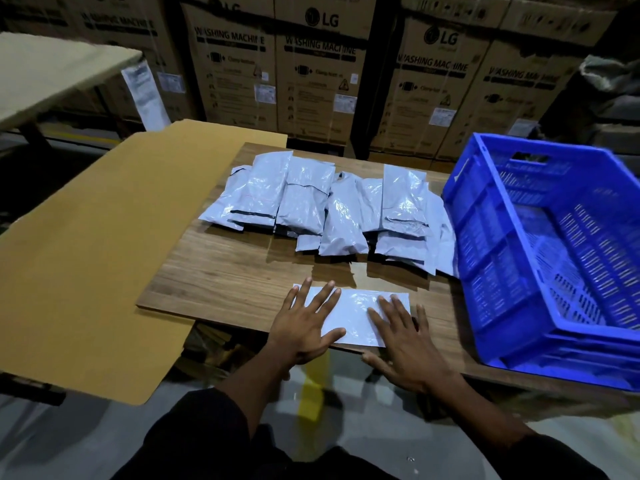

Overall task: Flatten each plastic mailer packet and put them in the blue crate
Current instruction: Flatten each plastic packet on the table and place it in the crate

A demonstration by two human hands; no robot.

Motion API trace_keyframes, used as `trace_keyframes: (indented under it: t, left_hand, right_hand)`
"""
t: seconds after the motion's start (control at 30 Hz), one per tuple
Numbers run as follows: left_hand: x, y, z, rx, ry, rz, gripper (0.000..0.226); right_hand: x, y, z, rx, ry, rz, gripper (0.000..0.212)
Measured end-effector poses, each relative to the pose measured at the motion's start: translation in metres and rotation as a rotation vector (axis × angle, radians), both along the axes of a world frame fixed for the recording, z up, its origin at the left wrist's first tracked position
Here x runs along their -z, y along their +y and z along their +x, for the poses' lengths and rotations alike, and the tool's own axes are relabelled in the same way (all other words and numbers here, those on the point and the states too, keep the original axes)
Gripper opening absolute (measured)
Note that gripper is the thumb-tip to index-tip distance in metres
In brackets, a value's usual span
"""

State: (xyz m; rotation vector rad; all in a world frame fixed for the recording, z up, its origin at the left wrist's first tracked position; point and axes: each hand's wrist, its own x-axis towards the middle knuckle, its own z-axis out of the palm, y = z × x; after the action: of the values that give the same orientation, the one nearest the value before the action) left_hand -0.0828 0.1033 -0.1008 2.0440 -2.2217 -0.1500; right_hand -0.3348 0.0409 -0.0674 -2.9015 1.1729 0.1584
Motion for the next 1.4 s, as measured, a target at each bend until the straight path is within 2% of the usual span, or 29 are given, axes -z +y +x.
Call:
trace_keyframes:
  t: [0.13,0.23,0.4,0.47,0.53,0.57,0.67,0.73,0.87,0.97,1.03,1.13,1.23,1.27,1.3,1.4]
  left_hand:
    - [-0.004,-0.009,0.009,0.049,-0.008,0.037,0.084]
    - [-0.003,-0.01,0.014,0.079,-0.003,0.04,0.083]
    - [-0.008,-0.011,0.013,0.083,0.002,0.075,0.085]
    - [-0.012,-0.011,0.011,0.1,0.004,0.064,0.093]
    - [-0.017,-0.009,0.009,0.134,-0.034,-0.016,0.1]
    - [-0.017,-0.008,0.007,0.16,-0.07,-0.052,0.097]
    - [-0.012,-0.008,0.006,0.223,-0.171,-0.153,0.061]
    - [-0.017,-0.013,0.008,0.172,-0.186,-0.191,0.056]
    - [-0.029,-0.021,0.009,0.168,-0.171,-0.183,0.064]
    - [-0.041,-0.027,0.007,0.223,-0.144,-0.158,0.063]
    - [-0.048,-0.03,0.007,0.255,-0.121,-0.166,0.056]
    - [-0.058,-0.033,0.015,0.15,-0.005,-0.209,0.049]
    - [-0.058,-0.03,0.023,-0.013,0.247,-0.279,0.069]
    - [-0.056,-0.026,0.023,-0.046,0.305,-0.318,0.074]
    - [-0.052,-0.024,0.022,-0.075,0.34,-0.352,0.076]
    - [-0.044,-0.021,0.005,-0.078,0.372,-0.348,0.075]
  right_hand:
    - [-0.001,0.002,-0.003,-0.17,-0.212,-0.042,0.047]
    - [0.002,0.002,0.0,-0.182,-0.355,-0.006,0.034]
    - [0.007,0.0,0.005,-0.177,-0.387,-0.09,0.016]
    - [0.004,0.0,0.009,-0.17,-0.397,-0.129,0.009]
    - [-0.001,0.0,0.013,-0.142,-0.427,-0.153,0.013]
    - [-0.005,0.0,0.016,-0.111,-0.449,-0.159,0.02]
    - [-0.018,0.004,0.019,-0.071,-0.494,-0.166,0.037]
    - [-0.023,0.009,0.014,-0.194,-0.471,-0.225,0.032]
    - [-0.035,0.019,0.017,-0.508,-0.202,-0.289,0.042]
    - [-0.035,0.011,0.031,-0.475,-0.005,-0.283,0.045]
    - [-0.042,0.001,0.04,-0.437,0.035,-0.273,0.041]
    - [-0.063,-0.001,0.045,-0.35,-0.062,-0.225,0.031]
    - [-0.089,-0.007,0.038,-0.234,-0.096,-0.138,0.051]
    - [-0.096,-0.009,0.035,-0.19,-0.119,-0.141,0.048]
    - [-0.101,-0.012,0.03,-0.147,-0.187,-0.146,0.039]
    - [-0.113,-0.026,0.007,-0.01,-0.428,-0.149,0.048]
